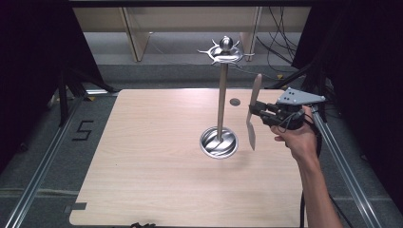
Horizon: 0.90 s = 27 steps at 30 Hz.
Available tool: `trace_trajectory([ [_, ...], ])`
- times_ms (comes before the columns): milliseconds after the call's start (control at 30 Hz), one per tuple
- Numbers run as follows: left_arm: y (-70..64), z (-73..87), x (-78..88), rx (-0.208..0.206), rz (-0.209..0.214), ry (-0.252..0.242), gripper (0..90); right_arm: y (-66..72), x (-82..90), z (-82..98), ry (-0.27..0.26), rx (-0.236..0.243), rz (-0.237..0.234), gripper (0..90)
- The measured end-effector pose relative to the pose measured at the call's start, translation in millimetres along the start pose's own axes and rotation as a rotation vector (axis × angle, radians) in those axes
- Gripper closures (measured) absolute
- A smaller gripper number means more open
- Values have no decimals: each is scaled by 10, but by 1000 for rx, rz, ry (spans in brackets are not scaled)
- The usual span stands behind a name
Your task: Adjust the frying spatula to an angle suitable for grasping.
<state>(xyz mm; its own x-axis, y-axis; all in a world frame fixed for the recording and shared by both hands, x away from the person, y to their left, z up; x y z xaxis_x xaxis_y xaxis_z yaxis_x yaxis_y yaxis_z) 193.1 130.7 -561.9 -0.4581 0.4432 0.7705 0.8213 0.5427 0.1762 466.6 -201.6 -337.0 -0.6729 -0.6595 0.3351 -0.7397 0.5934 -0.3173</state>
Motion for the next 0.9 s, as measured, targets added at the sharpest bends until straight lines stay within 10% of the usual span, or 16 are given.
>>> trace_trajectory([
  [900,2,3,-5,-4,-4,4,176,-365,-144,-267,16,-25,11,757],
])
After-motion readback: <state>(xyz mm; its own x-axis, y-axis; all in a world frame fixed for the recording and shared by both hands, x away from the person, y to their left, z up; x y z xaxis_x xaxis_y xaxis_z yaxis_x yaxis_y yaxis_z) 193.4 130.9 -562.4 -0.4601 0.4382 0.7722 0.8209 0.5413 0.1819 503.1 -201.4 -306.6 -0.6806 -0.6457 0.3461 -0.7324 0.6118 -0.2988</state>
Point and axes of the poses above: each handheld gripper's, and its own axes: x roughly backward along the jaws, z roughly out of its underside, y roughly to its left, the point moved 7 cm from there along -x, roughly forward along the jaws, and after that the axes turned 15 degrees about x, right-handed, at the moved point
